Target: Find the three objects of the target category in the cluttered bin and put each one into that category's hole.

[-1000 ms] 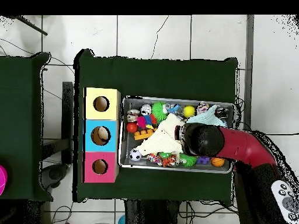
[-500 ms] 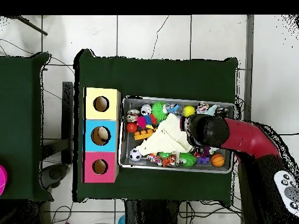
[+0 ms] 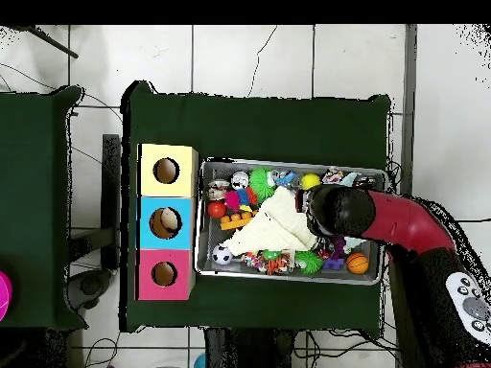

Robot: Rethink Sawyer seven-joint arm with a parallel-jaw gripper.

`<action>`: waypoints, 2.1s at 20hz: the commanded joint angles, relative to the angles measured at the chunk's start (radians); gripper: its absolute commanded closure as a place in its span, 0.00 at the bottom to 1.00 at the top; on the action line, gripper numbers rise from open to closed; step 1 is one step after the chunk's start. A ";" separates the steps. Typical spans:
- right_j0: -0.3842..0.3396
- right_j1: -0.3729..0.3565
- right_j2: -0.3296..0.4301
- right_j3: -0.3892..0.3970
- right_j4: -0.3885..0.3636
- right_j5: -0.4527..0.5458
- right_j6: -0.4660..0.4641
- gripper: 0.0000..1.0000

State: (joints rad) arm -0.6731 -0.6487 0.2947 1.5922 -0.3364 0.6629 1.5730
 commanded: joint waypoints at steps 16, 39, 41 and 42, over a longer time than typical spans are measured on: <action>-0.054 0.139 0.103 -0.190 -0.107 0.042 -0.187 0.00; -0.031 0.227 0.101 -0.247 -0.162 -0.014 -0.085 0.00; -0.040 0.238 0.111 -0.246 -0.156 -0.005 -0.095 0.00; -0.042 0.240 0.114 -0.244 -0.155 -0.005 -0.099 0.00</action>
State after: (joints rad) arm -0.7279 -0.4608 0.3493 1.3641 -0.4494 0.6631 1.5730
